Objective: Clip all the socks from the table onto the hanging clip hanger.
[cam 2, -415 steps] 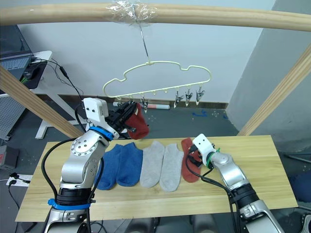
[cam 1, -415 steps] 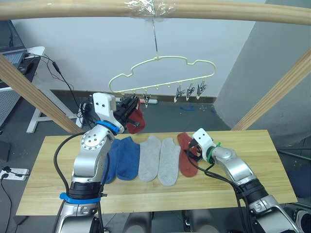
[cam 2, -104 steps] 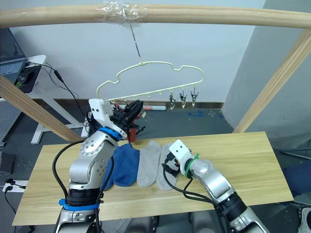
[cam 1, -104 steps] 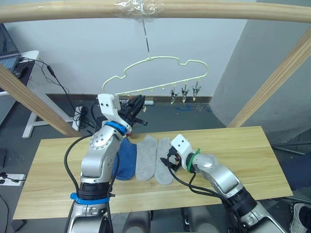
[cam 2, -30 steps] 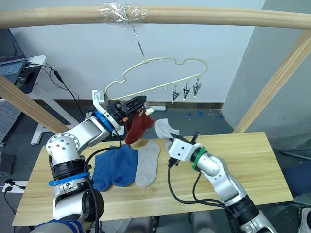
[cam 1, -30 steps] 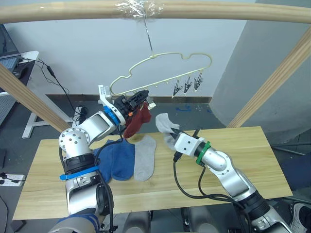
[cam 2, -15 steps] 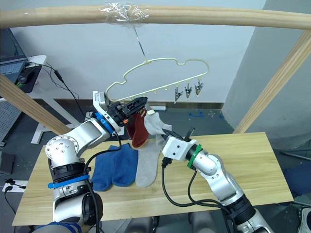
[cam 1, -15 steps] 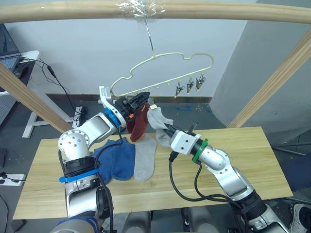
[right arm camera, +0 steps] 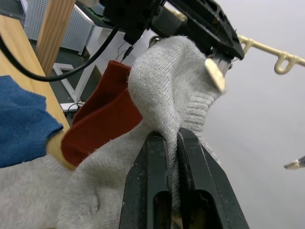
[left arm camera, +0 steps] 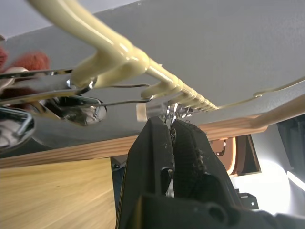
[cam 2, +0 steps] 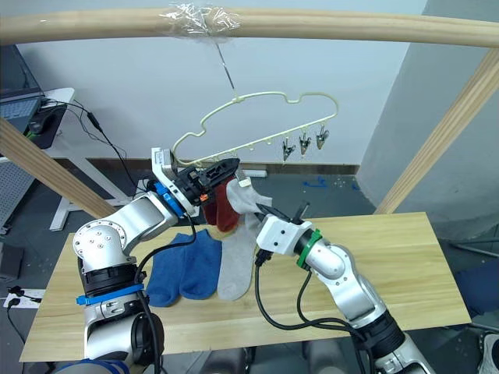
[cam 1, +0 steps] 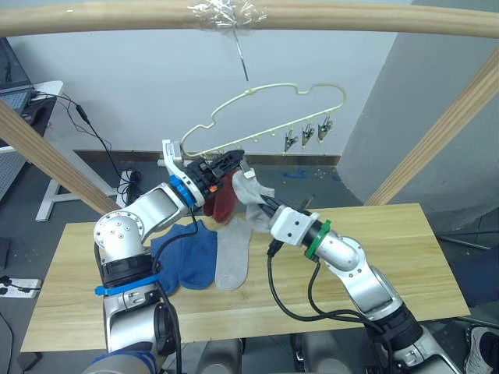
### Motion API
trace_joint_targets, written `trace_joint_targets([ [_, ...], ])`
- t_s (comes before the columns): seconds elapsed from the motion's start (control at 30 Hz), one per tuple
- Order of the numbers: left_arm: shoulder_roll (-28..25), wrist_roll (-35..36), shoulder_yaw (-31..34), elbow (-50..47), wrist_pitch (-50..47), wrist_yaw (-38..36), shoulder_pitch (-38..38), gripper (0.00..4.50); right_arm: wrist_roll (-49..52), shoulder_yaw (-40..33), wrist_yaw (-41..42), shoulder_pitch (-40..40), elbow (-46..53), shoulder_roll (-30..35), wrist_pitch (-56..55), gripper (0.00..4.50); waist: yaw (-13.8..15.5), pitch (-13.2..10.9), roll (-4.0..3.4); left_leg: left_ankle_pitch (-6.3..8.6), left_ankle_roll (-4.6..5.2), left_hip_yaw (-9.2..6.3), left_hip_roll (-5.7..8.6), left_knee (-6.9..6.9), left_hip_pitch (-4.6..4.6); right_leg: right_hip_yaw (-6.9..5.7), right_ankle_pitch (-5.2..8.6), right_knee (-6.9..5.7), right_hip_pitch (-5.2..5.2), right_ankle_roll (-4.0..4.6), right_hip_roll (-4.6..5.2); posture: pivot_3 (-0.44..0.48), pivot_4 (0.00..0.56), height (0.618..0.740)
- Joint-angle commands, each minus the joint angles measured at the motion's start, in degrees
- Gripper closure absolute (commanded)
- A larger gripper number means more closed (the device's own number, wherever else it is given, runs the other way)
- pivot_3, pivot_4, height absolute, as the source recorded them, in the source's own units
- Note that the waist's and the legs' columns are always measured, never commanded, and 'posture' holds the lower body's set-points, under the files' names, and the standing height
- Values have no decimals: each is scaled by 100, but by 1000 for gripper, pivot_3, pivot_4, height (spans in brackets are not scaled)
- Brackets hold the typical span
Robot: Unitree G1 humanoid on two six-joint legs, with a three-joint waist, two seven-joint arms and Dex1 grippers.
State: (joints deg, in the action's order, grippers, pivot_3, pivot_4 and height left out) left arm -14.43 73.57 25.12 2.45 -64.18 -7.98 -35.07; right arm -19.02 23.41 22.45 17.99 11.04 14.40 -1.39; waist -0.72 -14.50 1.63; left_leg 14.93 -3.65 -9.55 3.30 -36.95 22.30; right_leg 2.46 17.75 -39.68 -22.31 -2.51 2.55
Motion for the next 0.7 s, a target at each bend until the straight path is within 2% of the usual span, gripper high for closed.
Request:
trace_joint_targets([
  [0.03, -112, 23, -90, -266, 114, -230, 62, 3556, 138, -136, -3, 43, 113, -78, -14, 4500, 0, 0, 0, 0, 0, 0, 0, 1, 0, 0, 0, 2, 0, 0, 0, 69, 249, 740],
  [0.23, -226, -66, -150, -287, 254, -336, 82, 1717, 326, -182, 127, 0, 145, -106, 88, 4500, 20, 0, 0, 0, 0, -3, 0, 1, 8, -2, 0, 11, -1, 1, 0, 73, 252, 740],
  [0.3, -384, -173, -221, -350, 263, -404, 89, 1057, 399, -208, 141, 14, 128, -157, 179, 4500, 20, 0, 0, 0, 0, -3, 0, 3, 8, -2, 0, 12, -2, 1, 0, 73, 252, 740],
  [0.4, -752, -298, -362, -477, 147, -605, 120, 314, 551, -283, 167, 14, 122, -282, 418, 4500, 17, 0, 0, 0, 0, -5, -1, 5, 8, -2, 0, 12, -4, 1, 0, 80, 253, 740],
  [0.53, -1950, -1430, -1329, -1206, 341, -1464, 404, 314, 881, -469, 163, 19, 70, -499, 895, 4500, -6, -3, 3, 0, 0, -14, -2, 12, 9, 2, 0, 14, -7, 1, 0, 98, 252, 740],
  [0.63, -2360, -2129, -1688, -1450, 898, -1852, 468, 276, 1017, -511, 232, 41, 25, -516, 1013, 3748, 35, -3, 2, 0, 0, -22, 1, 17, 11, 1, -1, 23, -7, 2, 0, 109, 251, 740],
  [0.7, -2476, -2432, -1788, -1490, 1300, -2237, 485, 276, 1161, -545, 279, 27, 16, -535, 1121, 3071, 59, -4, 2, 0, 0, -29, 1, 18, 12, -2, -1, 26, -7, 2, 0, 116, 251, 740],
])
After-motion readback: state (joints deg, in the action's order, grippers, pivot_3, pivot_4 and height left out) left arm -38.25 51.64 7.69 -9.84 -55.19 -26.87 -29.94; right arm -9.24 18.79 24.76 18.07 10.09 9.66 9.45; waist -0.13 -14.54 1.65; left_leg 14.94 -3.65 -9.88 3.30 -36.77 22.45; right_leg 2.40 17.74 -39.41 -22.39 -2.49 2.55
